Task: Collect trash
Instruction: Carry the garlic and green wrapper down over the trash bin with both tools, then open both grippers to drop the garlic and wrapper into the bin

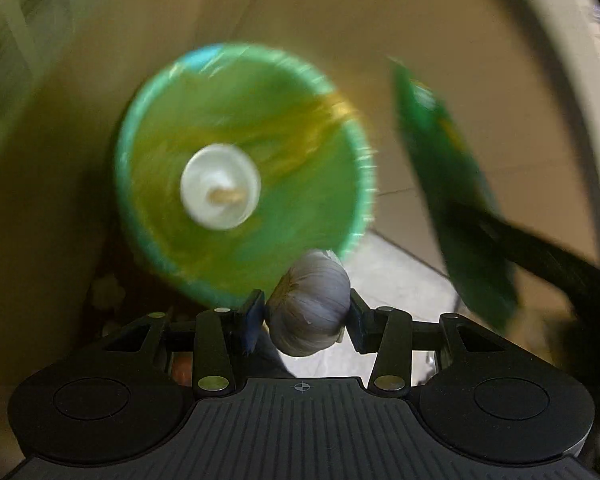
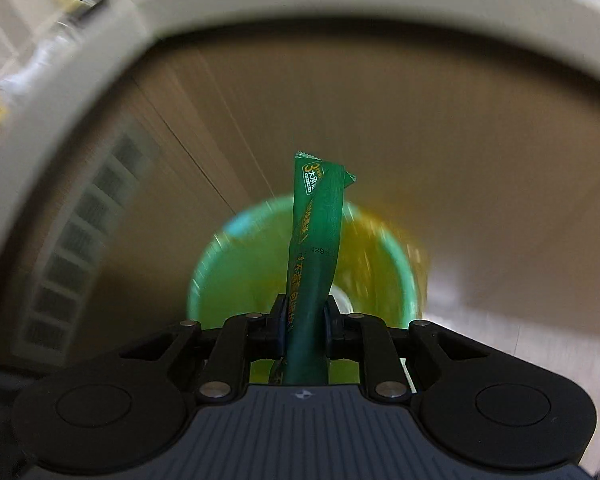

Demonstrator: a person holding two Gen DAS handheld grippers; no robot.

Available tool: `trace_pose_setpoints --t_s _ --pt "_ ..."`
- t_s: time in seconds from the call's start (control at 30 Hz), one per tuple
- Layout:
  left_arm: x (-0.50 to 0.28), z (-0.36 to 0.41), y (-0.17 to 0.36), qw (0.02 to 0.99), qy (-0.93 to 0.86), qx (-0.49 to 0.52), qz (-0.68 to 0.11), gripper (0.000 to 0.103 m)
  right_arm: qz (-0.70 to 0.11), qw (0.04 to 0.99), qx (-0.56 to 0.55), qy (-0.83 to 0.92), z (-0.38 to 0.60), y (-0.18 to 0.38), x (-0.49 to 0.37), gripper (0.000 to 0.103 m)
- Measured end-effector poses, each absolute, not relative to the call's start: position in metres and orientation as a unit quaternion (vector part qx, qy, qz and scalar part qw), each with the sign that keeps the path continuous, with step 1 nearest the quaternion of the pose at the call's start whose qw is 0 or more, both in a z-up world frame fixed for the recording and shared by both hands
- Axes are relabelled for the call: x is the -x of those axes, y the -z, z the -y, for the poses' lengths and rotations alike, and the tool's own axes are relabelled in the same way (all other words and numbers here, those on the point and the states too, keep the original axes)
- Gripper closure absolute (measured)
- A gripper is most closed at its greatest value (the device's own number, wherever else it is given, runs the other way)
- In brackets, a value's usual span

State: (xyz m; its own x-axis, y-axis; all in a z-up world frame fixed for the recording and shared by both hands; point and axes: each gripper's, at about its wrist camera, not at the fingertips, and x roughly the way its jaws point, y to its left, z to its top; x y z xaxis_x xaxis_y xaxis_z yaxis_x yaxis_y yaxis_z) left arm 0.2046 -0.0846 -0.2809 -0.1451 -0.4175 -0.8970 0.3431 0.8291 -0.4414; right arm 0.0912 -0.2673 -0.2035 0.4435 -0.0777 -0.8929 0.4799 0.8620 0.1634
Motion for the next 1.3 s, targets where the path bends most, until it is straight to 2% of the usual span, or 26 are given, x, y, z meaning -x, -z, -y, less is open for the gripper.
trace_pose_setpoints --t_s 0.2,0.37,0.47,0.6,0.7,0.87,1.03,1.3 --pt "-0.237 0.116 0.361 0.660 0.225 0.008 -0.717 0.055 -0.544 0.789 -0.233 0.164 0.290 0.249 -0.088 0.086" --pt "-0.267 0.139 0.426 0.619 0.196 0.047 -0.759 0.055 -0.578 0.771 -0.230 0.138 0.300 0.277 -0.103 0.086" --pt "-0.283 0.151 0.461 0.599 0.180 0.052 -0.779 0.055 -0.595 0.763 -0.215 0.130 0.309 0.297 -0.113 0.086" --pt "-0.298 0.158 0.509 0.597 0.146 0.004 -0.789 0.055 -0.627 0.752 -0.166 0.122 0.322 0.338 -0.126 0.086" --pt "-0.305 0.150 0.528 0.598 0.129 0.024 -0.791 0.055 -0.648 0.736 -0.166 0.105 0.333 0.367 -0.133 0.086" --pt "-0.305 0.143 0.518 0.619 0.142 0.060 -0.770 0.058 -0.669 0.724 -0.153 0.074 0.336 0.396 -0.144 0.087" --pt "-0.295 0.125 0.467 0.649 0.133 0.099 -0.742 0.058 -0.687 0.710 -0.145 0.056 0.324 0.407 -0.156 0.087" --pt "-0.269 0.097 0.386 0.666 0.153 0.078 -0.726 0.058 -0.681 0.706 -0.191 0.035 0.304 0.392 -0.173 0.090"
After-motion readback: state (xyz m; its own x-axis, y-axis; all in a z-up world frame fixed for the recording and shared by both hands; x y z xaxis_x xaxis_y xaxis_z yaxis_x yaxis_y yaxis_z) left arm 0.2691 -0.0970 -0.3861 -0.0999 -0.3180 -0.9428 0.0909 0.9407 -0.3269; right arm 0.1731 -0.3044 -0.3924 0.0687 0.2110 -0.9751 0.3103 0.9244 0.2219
